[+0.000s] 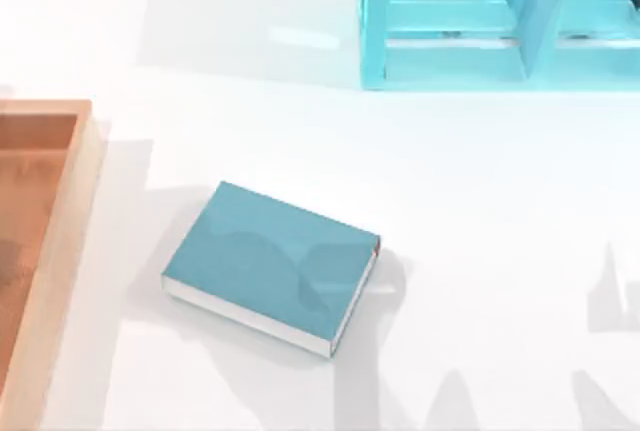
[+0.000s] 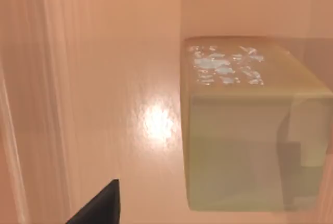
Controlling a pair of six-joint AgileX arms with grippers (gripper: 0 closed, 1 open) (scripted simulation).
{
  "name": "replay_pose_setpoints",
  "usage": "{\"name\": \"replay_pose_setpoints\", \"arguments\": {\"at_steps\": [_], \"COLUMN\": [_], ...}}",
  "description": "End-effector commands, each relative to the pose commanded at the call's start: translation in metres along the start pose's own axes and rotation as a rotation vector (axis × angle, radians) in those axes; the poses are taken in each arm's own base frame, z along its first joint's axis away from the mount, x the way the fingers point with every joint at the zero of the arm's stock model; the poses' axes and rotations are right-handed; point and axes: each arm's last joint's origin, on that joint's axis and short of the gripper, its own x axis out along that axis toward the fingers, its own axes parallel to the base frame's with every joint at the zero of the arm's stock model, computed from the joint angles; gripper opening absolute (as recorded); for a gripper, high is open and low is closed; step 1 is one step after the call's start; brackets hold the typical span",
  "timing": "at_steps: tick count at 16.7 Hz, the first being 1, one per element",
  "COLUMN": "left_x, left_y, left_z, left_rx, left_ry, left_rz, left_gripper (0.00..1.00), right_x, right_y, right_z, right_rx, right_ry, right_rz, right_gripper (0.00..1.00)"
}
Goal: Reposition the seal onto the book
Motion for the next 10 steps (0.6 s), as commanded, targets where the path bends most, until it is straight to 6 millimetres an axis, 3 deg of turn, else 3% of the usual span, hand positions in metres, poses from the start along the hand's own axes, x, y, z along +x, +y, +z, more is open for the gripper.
{"name": "replay_pose_setpoints", "arguments": {"at_steps": [6, 10], "left_x": [0.068, 0.079], "left_y": [0.001, 0.001], "left_z": [0.001, -0.001], "left_rx": [0.000, 0.000], "left_ry": [-0.010, -0.004], "left_rz": [0.003, 0.001], "left_gripper": [1.00, 1.00], "right_x": [0.000, 0.000], "right_y": [0.000, 0.000], "right_z": [0.000, 0.000], "right_rx": [0.000, 0.000], "right_ry": [0.000, 0.000], "right_rz": [0.000, 0.000], "right_gripper": [1.00, 1.00]}}
